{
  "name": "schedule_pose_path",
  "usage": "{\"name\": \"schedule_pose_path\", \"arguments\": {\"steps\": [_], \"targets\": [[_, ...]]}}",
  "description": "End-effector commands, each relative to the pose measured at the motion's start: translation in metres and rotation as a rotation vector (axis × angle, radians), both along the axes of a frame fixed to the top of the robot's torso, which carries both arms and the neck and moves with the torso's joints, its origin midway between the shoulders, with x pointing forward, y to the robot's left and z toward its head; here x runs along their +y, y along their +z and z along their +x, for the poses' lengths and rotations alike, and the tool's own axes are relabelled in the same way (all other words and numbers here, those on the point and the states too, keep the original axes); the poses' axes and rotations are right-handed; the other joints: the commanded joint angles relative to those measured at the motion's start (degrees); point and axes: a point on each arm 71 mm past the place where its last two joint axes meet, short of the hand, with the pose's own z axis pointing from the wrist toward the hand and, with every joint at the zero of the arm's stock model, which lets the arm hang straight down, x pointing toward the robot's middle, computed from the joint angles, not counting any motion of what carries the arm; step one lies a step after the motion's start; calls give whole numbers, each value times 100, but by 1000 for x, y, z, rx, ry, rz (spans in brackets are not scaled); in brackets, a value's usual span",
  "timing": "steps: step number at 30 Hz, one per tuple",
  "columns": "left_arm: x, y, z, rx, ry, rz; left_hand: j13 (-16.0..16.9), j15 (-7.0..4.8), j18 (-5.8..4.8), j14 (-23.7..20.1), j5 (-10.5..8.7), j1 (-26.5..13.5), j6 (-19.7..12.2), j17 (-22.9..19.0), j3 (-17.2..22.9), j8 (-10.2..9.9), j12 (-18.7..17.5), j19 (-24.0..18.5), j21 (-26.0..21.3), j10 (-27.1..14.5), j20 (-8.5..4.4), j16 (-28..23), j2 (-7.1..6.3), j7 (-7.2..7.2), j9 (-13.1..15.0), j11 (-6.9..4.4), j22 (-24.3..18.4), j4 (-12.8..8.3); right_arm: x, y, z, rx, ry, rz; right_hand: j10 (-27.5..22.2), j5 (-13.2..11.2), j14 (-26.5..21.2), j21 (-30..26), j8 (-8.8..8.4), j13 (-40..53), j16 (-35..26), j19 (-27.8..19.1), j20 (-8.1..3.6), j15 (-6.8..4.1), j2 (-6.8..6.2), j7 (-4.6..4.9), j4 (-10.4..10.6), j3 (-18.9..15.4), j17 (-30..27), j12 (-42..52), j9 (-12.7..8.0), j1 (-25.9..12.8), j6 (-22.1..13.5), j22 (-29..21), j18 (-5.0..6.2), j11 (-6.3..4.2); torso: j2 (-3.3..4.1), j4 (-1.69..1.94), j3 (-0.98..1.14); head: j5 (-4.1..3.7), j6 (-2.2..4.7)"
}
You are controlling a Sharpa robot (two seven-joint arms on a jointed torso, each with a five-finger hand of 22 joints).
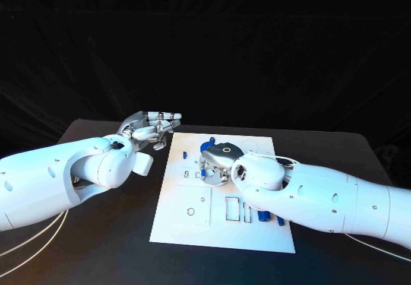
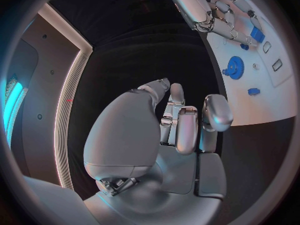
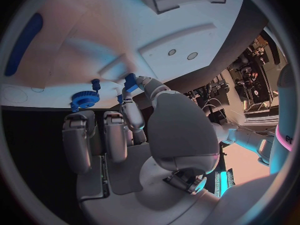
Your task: Assemble the parts on the task board
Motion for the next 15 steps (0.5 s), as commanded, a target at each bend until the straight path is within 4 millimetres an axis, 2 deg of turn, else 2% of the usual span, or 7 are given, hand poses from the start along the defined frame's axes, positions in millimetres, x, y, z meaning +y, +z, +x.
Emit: {"name": "schedule_pose_path", "arguments": {"steps": [1, 11, 15], "targets": [[-1, 2, 0, -10, 3, -20, -8, 24, 103, 8, -22, -7, -34, 222, -31, -11, -23, -24, -23, -28, 7, -19, 45, 10, -4, 14, 0, -9, -1, -5, 0, 9, -7, -50, 23, -42, 512, 32, 18, -10, -15, 610, -33, -25, 44, -20, 25, 19, 1150, -7, 6, -3, 49, 1510, -81, 14, -2, -1, -2, -5, -4], [-2, 2, 0, -10, 0, -21, -70, 40, 117, -20, -19, -1, -38, 165, -80, -2, -84, -71, -72, -78, 14, -62, 62, 33, 0, 37, -83, -1, 0, -5, 2, 7, -13, -50, -5, -71, 511, 32, 7, -44, -18, 610, -31, -21, 23, -12, 47, 6, 1146, -44, 2, -43, 25, 1510, -81, 20, 0, 5, -2, -8, -15], [-2, 3, -1, -12, 3, -21, -330, 82, 250, -349, -18, 33, -122, -409, -139, 5, -404, -532, -471, -335, 49, -523, 76, 64, 1, 79, -783, 28, 0, -6, 3, 7, -18, -53, -33, -109, 510, 32, -28, -73, -19, 610, -23, -8, -19, 12, 78, -15, 1145, -78, -13, -100, -37, 1510, -81, 39, 2, 3, -2, -1, -30]]}}
